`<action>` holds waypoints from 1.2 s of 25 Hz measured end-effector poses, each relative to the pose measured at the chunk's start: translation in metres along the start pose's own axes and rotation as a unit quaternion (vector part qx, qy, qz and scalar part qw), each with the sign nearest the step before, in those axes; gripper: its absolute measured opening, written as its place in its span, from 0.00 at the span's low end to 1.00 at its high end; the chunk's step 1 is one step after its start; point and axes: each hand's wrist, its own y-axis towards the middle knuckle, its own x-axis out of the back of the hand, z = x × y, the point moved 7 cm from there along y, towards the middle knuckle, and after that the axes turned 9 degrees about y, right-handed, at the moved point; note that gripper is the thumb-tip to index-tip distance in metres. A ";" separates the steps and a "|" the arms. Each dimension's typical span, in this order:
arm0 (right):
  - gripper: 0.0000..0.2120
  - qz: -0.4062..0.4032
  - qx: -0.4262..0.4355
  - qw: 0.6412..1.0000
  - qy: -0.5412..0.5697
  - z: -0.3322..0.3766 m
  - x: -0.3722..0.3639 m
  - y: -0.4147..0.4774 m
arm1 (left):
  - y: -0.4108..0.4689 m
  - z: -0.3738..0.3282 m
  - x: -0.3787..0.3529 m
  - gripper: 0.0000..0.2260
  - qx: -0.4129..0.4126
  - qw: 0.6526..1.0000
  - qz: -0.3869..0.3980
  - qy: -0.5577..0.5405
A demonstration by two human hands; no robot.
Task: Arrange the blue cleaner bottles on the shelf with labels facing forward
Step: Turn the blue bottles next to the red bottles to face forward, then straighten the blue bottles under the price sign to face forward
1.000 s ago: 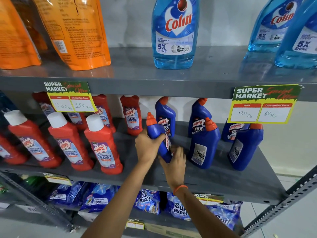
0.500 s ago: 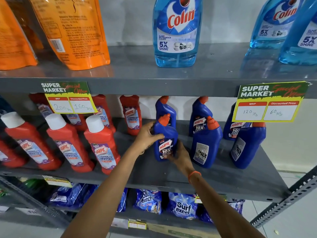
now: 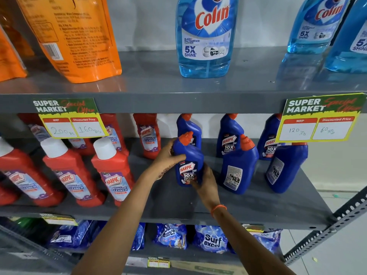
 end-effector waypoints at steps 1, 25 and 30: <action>0.33 -0.005 0.003 1.000 -0.002 0.002 0.001 -0.002 | -0.002 0.000 -0.002 0.25 0.003 1.000 -0.010 -0.009; 0.15 0.007 -0.015 0.997 0.070 -0.047 0.145 -0.020 | -0.032 -0.051 -0.144 0.22 -0.026 0.981 -0.177 0.075; 0.13 -0.051 0.071 0.996 -0.023 -0.040 0.144 -0.032 | -0.040 -0.065 -0.158 0.22 -0.003 0.976 -0.197 0.089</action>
